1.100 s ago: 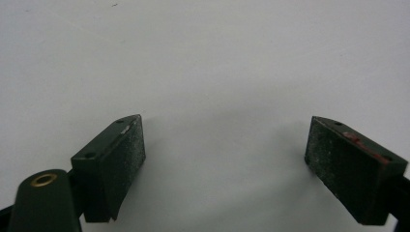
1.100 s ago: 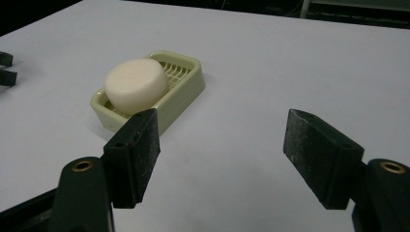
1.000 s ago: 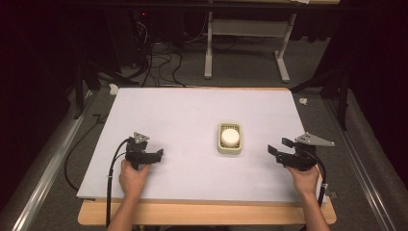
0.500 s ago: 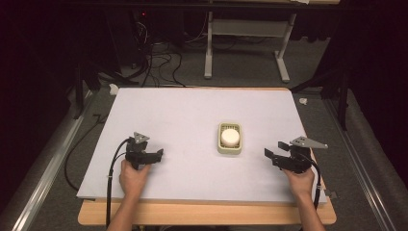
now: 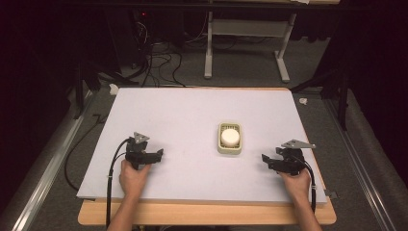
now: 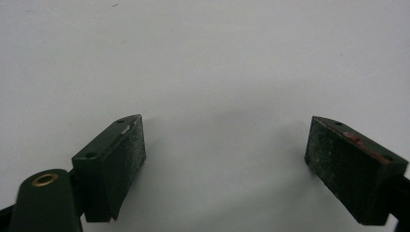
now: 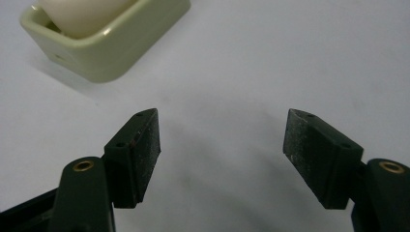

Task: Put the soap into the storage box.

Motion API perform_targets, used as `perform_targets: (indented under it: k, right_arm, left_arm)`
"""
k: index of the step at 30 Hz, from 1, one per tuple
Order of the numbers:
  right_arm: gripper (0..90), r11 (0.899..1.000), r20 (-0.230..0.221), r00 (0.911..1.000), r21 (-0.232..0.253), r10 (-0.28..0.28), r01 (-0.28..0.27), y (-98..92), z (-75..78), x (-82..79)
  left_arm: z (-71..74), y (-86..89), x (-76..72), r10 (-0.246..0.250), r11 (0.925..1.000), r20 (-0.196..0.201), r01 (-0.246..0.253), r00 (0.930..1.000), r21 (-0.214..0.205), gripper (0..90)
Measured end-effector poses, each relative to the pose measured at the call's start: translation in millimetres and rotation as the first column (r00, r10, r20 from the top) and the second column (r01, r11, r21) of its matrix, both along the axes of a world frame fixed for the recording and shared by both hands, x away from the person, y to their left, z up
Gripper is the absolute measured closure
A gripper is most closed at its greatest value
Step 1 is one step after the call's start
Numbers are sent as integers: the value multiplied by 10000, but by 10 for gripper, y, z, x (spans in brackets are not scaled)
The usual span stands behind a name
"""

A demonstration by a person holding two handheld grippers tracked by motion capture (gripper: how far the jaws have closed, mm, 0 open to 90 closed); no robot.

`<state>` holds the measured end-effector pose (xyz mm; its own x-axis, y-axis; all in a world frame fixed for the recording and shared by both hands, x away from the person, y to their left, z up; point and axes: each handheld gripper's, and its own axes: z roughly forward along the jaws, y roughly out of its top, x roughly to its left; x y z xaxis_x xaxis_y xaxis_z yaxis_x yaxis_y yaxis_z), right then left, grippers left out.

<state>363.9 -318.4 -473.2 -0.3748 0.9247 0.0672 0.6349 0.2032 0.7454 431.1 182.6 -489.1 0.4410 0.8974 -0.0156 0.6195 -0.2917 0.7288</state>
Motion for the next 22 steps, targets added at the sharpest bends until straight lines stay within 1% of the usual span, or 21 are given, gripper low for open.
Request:
perform_targets:
  k: [2, 4, 7, 10, 22]
  right_arm:
    - [292, 9996, -142, 9999, -279, 54, -58, 29, -30, 20]
    - [286, 9986, -276, 9996, -530, -8, -7, 60, -63, 40]
    - [278, 9956, -213, 9998, -932, -44, 24, 103, -69, 51]
    - [267, 9948, -164, 9998, -1018, -76, 59, 111, -75, 56]
    - [263, 9958, -75, 10000, -918, -54, 47, 98, -89, 49]
  left_arm:
    - [0, 0, 0, -2, 10000, -2, 2, 10000, -1, 147]
    - [0, 0, 0, 0, 10000, 2, 0, 10000, 6, 147]
    - [0, 0, 0, 0, 10000, 1, 0, 10000, 3, 147]
    - [0, 0, 0, 1, 10000, 0, -1, 10000, 1, 147]
    - [0, -1, -1, 5, 10000, 4, -5, 10000, 10, 147]
